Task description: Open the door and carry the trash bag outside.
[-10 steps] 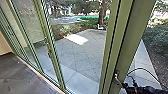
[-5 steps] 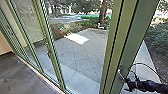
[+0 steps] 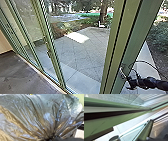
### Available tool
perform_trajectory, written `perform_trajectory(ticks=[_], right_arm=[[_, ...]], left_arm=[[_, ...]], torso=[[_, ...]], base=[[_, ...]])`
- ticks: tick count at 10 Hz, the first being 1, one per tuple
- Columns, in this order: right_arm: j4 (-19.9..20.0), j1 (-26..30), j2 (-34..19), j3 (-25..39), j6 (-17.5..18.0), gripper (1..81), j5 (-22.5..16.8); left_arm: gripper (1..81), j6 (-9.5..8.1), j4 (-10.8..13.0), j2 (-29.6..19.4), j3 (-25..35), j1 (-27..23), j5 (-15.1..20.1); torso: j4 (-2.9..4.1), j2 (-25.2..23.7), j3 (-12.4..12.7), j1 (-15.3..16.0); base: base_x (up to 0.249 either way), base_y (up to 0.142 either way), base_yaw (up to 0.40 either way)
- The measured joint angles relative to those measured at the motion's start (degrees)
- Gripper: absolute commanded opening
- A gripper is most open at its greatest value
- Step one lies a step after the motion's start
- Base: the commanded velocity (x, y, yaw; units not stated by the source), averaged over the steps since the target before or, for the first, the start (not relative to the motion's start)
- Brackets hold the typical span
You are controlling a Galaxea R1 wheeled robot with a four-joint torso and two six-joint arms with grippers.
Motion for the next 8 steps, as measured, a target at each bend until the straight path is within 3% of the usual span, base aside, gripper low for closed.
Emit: perform_trajectory(ticks=[5,8], right_arm=[[1.51,1.06,-1.68,3.23,-1.21,81.1,-3.72],[2.32,0.63,-2.1,4.96,-1.95,81.1,-5.13]], left_arm=[[1.0,0.0,0.0,0.01,0.0,0.0,-0.05],[1.0,0.0,0.0,-0.11,0.02,0.74,0.0]], torso=[[0.06,0.11,-0.11,0.06],[0.06,0.05,-0.09,-0.09]], base=[[0.0,0.0,0.0],[0.07,0.0,0.0]])
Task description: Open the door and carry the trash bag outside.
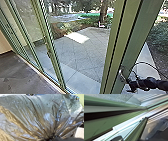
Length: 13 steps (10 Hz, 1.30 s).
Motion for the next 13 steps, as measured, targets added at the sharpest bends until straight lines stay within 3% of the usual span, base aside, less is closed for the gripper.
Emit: perform_trajectory(ticks=[1,8,13], right_arm=[[0.17,0.0,-0.63,1.07,-1.05,81.1,-0.6],[0.39,2.44,-2.78,-1.16,2.12,81.1,-2.08],[-0.63,8.83,-6.86,0.61,2.79,81.1,-5.05]], left_arm=[[1.0,0.02,0.0,0.0,0.0,-0.17,0.0],[1.0,0.0,0.0,0.02,0.0,-0.41,-0.29],[1.0,0.0,-0.01,0.0,0.0,-0.56,-0.18]], torso=[[0.0,0.0,0.0,0.0],[0.0,0.05,-0.05,0.02],[0.02,0.19,-0.15,0.22]], base=[[0.083,0.0,0.0],[0.079,0.0,0.0],[0.0,0.0,0.0]])
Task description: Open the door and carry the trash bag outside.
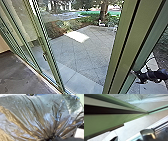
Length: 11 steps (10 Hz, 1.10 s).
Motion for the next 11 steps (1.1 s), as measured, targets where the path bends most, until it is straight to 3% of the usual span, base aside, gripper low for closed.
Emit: perform_trajectory(ticks=[4,8,11], right_arm=[[-2.51,5.84,-3.85,4.61,-1.11,81.1,-8.98],[-4.74,10.92,-6.56,6.64,-8.86,81.1,-17.73],[-5.07,13.76,-7.44,6.92,-10.86,81.1,-22.32]], left_arm=[[1.0,0.0,0.01,0.0,0.05,-0.07,-0.04],[1.0,0.02,0.09,0.04,0.16,-0.05,-0.04],[1.0,0.05,0.12,0.04,0.17,-0.05,-0.06]], torso=[[0.06,0.05,-0.02,0.04],[0.09,0.05,-0.02,0.04],[0.09,0.05,-0.02,0.04]], base=[[0.0,0.0,0.0],[0.0,0.0,0.0],[0.0,0.0,0.0]])
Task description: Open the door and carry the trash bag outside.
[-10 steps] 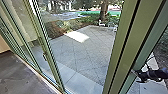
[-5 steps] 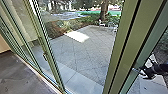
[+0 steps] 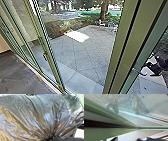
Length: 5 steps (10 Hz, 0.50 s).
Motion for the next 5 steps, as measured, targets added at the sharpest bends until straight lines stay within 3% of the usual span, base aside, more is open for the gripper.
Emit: perform_trajectory(ticks=[3,5], right_arm=[[-1.49,3.17,-0.02,0.44,-2.33,81.1,-6.78],[-4.38,6.62,0.37,1.43,-7.73,81.1,-8.96]], left_arm=[[1.0,0.0,0.0,0.0,0.0,0.0,-0.02],[1.0,-0.02,0.02,0.18,0.0,0.0,-0.05]], torso=[[0.0,0.0,0.0,0.0],[0.02,0.0,0.0,0.0]], base=[[0.0,0.0,0.0],[0.0,0.0,0.0]])
